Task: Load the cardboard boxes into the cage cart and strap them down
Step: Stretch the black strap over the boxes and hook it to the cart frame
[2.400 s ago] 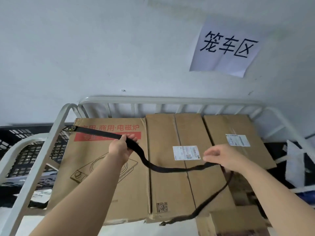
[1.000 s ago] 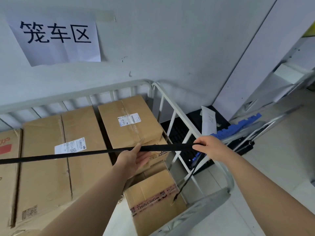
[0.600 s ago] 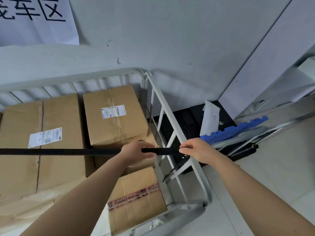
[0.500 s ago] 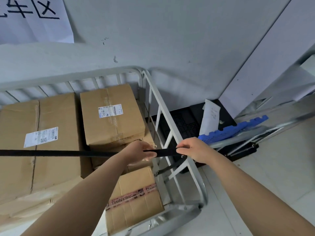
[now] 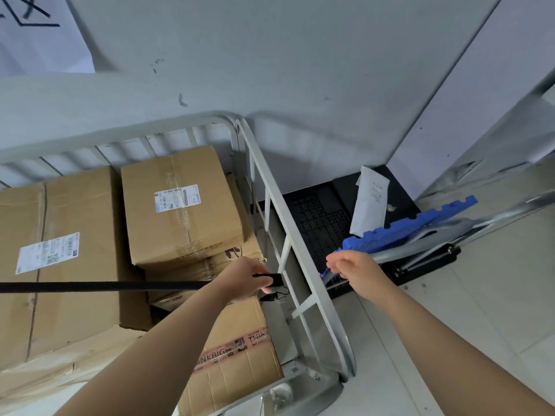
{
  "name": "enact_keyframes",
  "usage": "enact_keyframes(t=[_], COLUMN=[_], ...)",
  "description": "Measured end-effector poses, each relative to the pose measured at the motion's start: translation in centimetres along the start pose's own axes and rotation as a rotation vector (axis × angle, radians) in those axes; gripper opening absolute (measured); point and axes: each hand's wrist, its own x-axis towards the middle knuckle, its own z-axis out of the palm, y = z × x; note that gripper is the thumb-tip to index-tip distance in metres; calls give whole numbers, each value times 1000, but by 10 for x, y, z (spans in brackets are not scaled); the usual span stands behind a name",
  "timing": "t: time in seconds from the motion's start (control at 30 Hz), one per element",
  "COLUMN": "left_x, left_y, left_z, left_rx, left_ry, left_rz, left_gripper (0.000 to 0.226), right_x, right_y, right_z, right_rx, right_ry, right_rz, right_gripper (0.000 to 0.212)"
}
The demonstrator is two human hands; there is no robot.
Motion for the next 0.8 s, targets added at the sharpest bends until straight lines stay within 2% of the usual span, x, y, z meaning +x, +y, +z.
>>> enact_keyframes(t=[0.1,0.2,0.3,0.5,0.63,0.8], left_x=[17,33,47,68,76,80], left_y=[3,0,-5,-14,-20,-26], left_z=[19,34,49,74,84,88], left_rx=[-21,-9,-48,-165,-266,-340], left_ry=[-41,-50,-35,-77,-153,-168], left_rz=[-3,-2,-24,-63,-65,-63], left_gripper=[20,28,29,26,21,26], right_x=[8,16,25,39,48,55], right_y=[25,39,51,62,58,61], right_z=[0,7,17,35,44,56], right_rx=[98,334,460,565,619,543], right_ry=[-18,-76,-119,-187,-251,-237], right_rz=[93,232,333,390,360,324], right_gripper=[29,22,27,63,71,76])
